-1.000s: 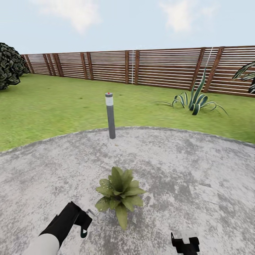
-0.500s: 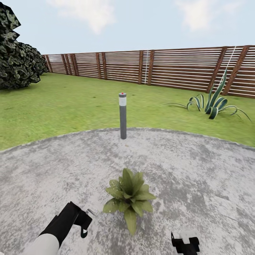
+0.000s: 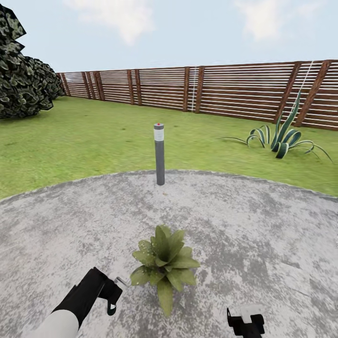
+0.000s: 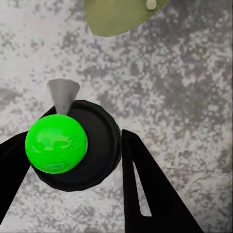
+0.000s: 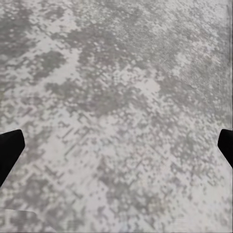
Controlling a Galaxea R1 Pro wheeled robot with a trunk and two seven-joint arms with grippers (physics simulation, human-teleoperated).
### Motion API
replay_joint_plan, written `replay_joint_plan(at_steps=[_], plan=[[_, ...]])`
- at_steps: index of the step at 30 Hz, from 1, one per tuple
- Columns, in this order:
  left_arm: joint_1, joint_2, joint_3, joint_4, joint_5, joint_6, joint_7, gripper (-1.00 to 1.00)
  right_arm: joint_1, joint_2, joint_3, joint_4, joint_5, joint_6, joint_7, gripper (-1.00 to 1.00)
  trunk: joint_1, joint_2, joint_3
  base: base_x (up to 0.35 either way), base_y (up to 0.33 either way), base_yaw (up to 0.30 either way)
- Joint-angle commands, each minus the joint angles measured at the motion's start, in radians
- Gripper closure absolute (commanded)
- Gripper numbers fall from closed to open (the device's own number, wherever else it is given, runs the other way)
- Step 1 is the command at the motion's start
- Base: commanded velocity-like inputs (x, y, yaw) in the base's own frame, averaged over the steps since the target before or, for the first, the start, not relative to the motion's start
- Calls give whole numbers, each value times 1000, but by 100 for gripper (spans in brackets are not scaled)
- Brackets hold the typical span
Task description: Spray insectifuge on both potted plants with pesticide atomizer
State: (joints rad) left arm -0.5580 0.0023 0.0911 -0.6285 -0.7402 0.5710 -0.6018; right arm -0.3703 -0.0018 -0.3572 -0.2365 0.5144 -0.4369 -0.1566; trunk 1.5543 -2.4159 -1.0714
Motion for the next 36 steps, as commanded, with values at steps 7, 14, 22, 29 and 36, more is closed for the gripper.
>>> replay_joint_plan(at_steps=[7, 14, 22, 29, 36], plan=[[0, -1, 13, -2, -9, 3, -9, 100, -1, 6, -4, 2, 11, -3, -4, -100, 0, 0, -1, 3, -90, 0], [0, -1, 12, -2, -8, 3, -9, 100, -1, 5, -5, 2, 12, -4, -4, -100, 0, 0, -1, 0, -51, 177], [0, 5, 13, -2, -8, 4, -9, 100, -1, 5, -4, 2, 12, -4, -4, -100, 0, 0, -1, -30, -225, 242], [0, 2, 12, -2, -8, 3, -8, 100, -1, 6, -3, 2, 12, -4, -4, -100, 0, 0, -1, -1, -22, 43], [0, 7, 13, -3, -8, 3, -9, 100, -1, 6, -3, 2, 12, -3, -4, -100, 0, 0, -1, 0, -238, 260]])
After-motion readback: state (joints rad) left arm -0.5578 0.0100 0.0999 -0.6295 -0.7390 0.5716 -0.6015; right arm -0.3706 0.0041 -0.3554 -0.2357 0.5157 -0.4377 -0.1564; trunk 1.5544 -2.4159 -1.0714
